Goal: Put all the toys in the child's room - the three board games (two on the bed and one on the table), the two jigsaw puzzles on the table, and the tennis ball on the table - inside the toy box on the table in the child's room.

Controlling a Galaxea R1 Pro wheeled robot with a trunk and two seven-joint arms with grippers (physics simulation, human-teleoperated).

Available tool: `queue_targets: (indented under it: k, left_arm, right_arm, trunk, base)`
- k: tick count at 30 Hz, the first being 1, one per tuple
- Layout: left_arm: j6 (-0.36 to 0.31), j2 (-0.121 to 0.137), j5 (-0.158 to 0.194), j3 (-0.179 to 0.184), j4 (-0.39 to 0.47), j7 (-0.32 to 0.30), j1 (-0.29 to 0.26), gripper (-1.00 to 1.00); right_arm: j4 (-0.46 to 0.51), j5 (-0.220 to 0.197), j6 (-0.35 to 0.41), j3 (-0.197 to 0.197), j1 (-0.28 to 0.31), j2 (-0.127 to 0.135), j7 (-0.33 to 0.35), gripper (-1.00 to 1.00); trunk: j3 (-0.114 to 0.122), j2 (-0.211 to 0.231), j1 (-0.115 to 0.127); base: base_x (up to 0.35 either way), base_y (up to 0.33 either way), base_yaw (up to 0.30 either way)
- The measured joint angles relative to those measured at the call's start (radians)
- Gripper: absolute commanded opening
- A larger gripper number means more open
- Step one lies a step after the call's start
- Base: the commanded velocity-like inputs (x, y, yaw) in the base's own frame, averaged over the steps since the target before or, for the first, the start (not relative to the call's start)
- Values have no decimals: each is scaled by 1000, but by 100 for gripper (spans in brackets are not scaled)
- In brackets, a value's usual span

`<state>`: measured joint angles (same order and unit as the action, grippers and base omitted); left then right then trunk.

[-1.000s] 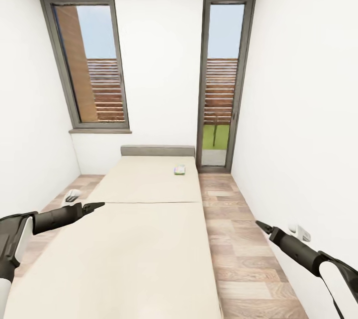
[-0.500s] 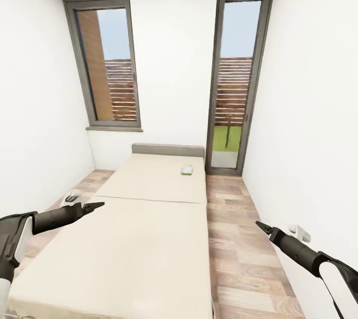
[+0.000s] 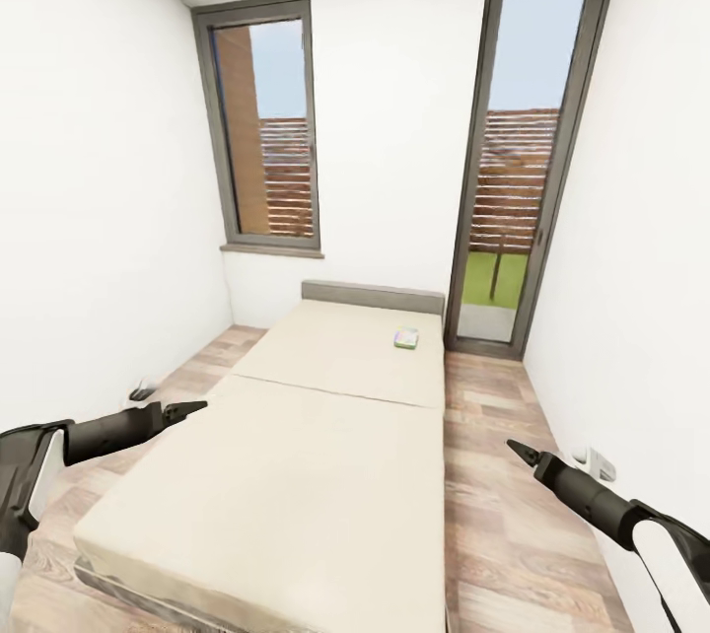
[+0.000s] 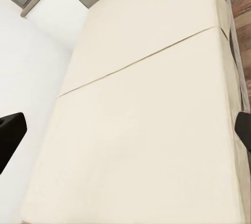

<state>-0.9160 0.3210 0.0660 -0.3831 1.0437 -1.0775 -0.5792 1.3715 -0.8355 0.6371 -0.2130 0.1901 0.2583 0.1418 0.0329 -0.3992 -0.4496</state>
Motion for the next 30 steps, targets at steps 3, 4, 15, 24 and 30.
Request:
queue_targets:
  k: [3, 4, 15, 24, 30]
  left_arm:
    - [0, 0, 0, 0, 0, 1, 0, 100]
    - [0, 0, 0, 0, 0, 1, 0, 100]
    - [-1, 0, 1, 0, 0, 1, 0, 100]
    - [-1, 0, 0, 0, 0, 3, 0, 100]
    - [-1, 0, 0, 0, 0, 0, 0, 100]
  right_arm:
    - [0, 0, 0, 0, 0, 0, 0, 100]
    - [0, 0, 0, 0, 0, 0, 0, 100]
    - [1, 0, 0, 0, 0, 1, 0, 100]
    - [1, 0, 0, 26, 0, 0, 0, 100]
    - [0, 1, -1, 36, 0, 0, -1, 100]
  trunk:
    - [-1, 0, 0]
    - [-2, 0, 0]
    - [-6, 0, 0]
    - [-10, 0, 0]
    - [-12, 0, 0]
  base:
    - [0, -101, 292]
    - [5, -157, 292]
    - [45, -204, 292]
    - [4, -240, 292]
    - [0, -45, 292]
